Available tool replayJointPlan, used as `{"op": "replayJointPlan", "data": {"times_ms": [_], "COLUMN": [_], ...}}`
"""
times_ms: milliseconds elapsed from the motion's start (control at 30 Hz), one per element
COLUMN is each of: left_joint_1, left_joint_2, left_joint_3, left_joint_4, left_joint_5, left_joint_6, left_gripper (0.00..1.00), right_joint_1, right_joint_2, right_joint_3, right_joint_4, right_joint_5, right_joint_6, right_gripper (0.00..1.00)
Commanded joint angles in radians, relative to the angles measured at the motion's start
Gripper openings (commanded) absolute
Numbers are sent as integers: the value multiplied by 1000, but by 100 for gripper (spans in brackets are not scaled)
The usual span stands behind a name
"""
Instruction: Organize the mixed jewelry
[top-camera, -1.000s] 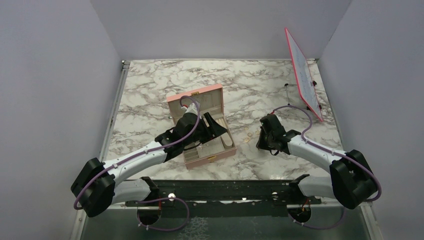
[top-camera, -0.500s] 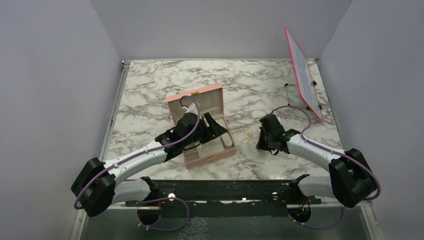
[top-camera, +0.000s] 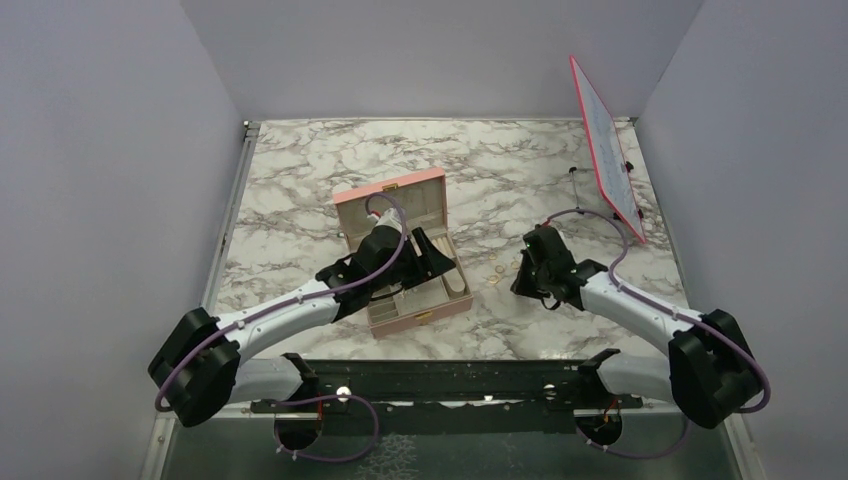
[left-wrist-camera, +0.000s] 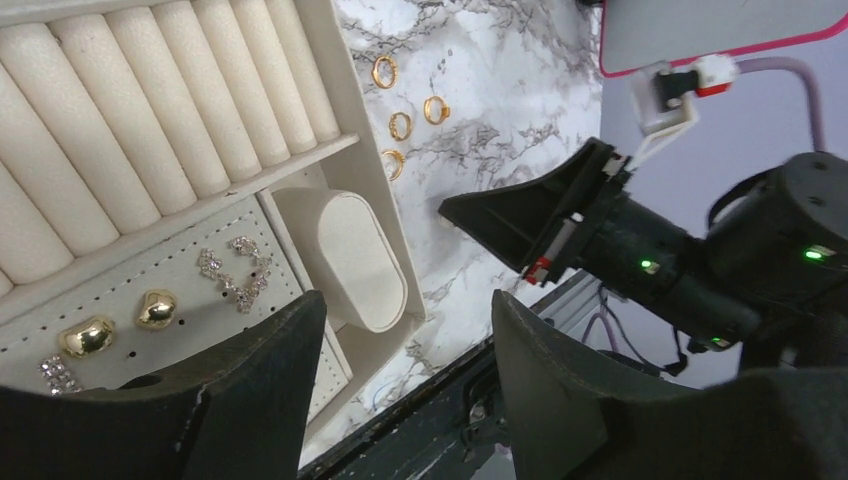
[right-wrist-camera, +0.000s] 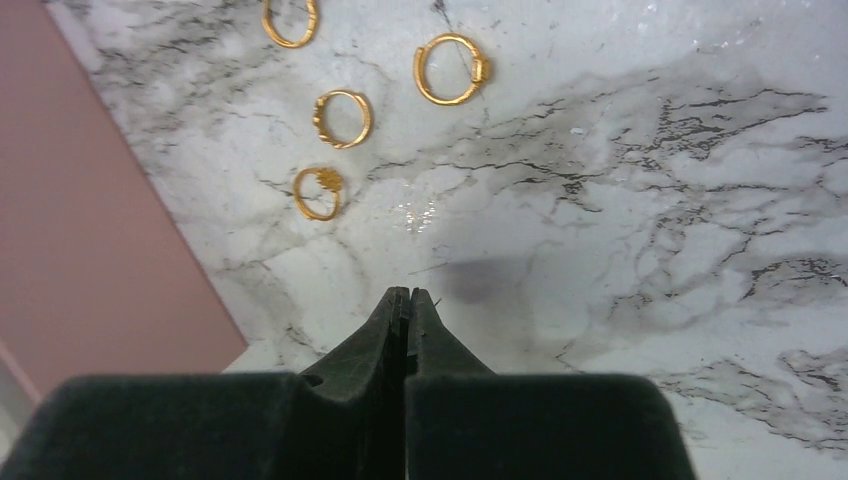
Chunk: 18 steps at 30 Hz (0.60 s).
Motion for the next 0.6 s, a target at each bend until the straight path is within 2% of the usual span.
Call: {"op": "replayJointPlan", "data": {"times_ms": [0,167,400,500,567], "left_joint_1": [1,-21,-72,-92,-102], "left_joint_2": [43,96,166,185,193], "left_joint_3": [26,41,83,85,85], "left_joint_4": [56,135,222,255,265], "left_joint_5": [76,117,96,88,82], "left_joint_6": [41,62,103,115,120], "left_gripper": [66,74,85,86,82], "right_joint_1": [1,1,1,1,1], "right_joint_2": [-77,-149,-198,-210,-216], "right_joint_3": [8,2,-14,-44,-65], "right_joint_4": [41,105,220,267,291], "right_joint_5": [-44,-94,-216,-250,-265], "right_joint_6": [70,208,470,571,627], "right_gripper": [3,3,3,3,3]}}
